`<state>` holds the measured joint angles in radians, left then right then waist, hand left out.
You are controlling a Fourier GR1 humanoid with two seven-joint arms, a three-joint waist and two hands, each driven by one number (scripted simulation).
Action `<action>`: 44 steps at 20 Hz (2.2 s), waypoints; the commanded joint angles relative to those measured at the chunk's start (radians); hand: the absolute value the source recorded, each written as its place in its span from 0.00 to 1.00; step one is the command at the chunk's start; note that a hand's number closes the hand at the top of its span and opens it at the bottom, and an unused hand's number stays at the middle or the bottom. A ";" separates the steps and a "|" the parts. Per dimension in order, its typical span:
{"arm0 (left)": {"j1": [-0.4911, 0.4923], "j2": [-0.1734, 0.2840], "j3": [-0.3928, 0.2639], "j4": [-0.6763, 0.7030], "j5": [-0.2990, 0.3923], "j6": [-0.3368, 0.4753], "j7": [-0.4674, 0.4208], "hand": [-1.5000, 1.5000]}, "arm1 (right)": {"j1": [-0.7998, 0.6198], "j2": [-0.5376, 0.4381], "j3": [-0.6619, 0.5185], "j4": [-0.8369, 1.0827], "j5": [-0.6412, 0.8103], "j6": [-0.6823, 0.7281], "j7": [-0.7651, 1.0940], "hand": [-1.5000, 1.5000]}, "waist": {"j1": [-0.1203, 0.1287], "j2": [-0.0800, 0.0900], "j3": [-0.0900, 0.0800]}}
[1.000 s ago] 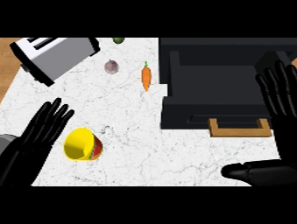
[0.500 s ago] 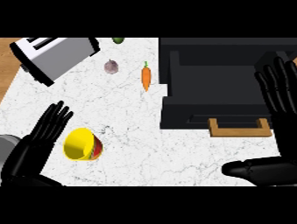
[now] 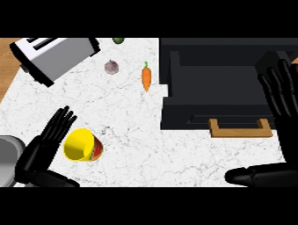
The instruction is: Pick up the cup, place it into the drawer and close the drawer
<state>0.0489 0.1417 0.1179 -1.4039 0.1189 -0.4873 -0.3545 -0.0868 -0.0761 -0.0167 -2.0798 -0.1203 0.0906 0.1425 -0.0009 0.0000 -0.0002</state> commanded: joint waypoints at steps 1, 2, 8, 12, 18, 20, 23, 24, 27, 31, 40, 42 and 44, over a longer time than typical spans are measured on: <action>-0.074 0.062 0.049 0.196 -0.016 -0.062 -0.100 0.00 | 0.013 -0.007 -0.012 0.001 -0.024 0.022 -0.002 0.00 | -0.002 0.001 0.000; -0.020 0.024 0.020 0.093 -0.005 -0.040 -0.039 0.00 | 0.017 0.030 0.033 0.044 0.036 -0.003 -0.047 0.00 | 0.001 0.000 0.000; -0.126 0.010 0.021 0.359 -0.117 0.014 -0.237 0.00 | 0.010 -0.020 -0.059 0.036 -0.050 0.049 -0.045 0.00 | -0.003 0.001 0.000; -0.116 0.008 0.029 0.352 -0.090 0.020 -0.225 0.00 | 0.042 -0.003 -0.016 -0.022 -0.011 0.035 -0.011 0.00 | -0.001 0.000 0.000; -0.219 0.055 0.045 0.568 -0.145 0.021 -0.354 0.00 | -0.038 -0.014 -0.023 0.018 -0.027 0.031 0.040 0.00 | -0.002 0.001 0.000; -0.156 0.058 0.043 0.501 -0.124 0.007 -0.337 0.00 | -0.057 -0.004 -0.021 -0.029 -0.021 -0.008 0.081 0.00 | 0.001 0.000 0.000; -0.310 0.074 0.052 0.733 -0.162 0.012 -0.430 0.00 | -0.061 -0.017 -0.040 0.040 -0.044 0.029 0.040 0.00 | -0.005 0.002 -0.001; -0.267 0.051 0.023 0.696 -0.189 0.048 -0.436 0.00 | 0.065 0.047 0.044 0.009 0.045 0.032 -0.085 0.00 | -0.006 0.001 0.000; -0.296 0.087 0.043 0.757 -0.165 0.002 -0.474 0.00 | 0.041 0.007 0.007 -0.104 -0.017 0.015 0.071 0.00 | -0.007 0.000 0.000; -0.298 0.039 0.013 0.794 -0.181 0.028 -0.526 0.00 | -0.052 0.016 0.021 -0.060 0.014 -0.021 0.100 0.00 | -0.003 0.001 -0.001; -0.310 0.037 0.027 0.804 -0.116 -0.006 -0.491 0.00 | 0.000 -0.020 -0.052 -0.015 -0.049 0.046 0.026 0.00 | -0.002 0.000 0.000; -0.372 0.044 0.024 0.863 -0.113 -0.041 -0.481 0.00 | -0.041 -0.026 -0.054 -0.004 -0.071 0.048 0.052 0.00 | -0.006 0.002 -0.001; -0.361 0.008 0.006 0.900 -0.126 -0.037 -0.536 0.00 | -0.040 -0.008 -0.022 -0.029 -0.027 0.019 0.063 0.00 | -0.009 0.003 -0.001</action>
<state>-0.2892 0.1762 0.1339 -0.5747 -0.0019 -0.4510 -0.7877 -0.1251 -0.0818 -0.0394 -2.0999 -0.1465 0.1054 0.2100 -0.0050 0.0012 -0.0006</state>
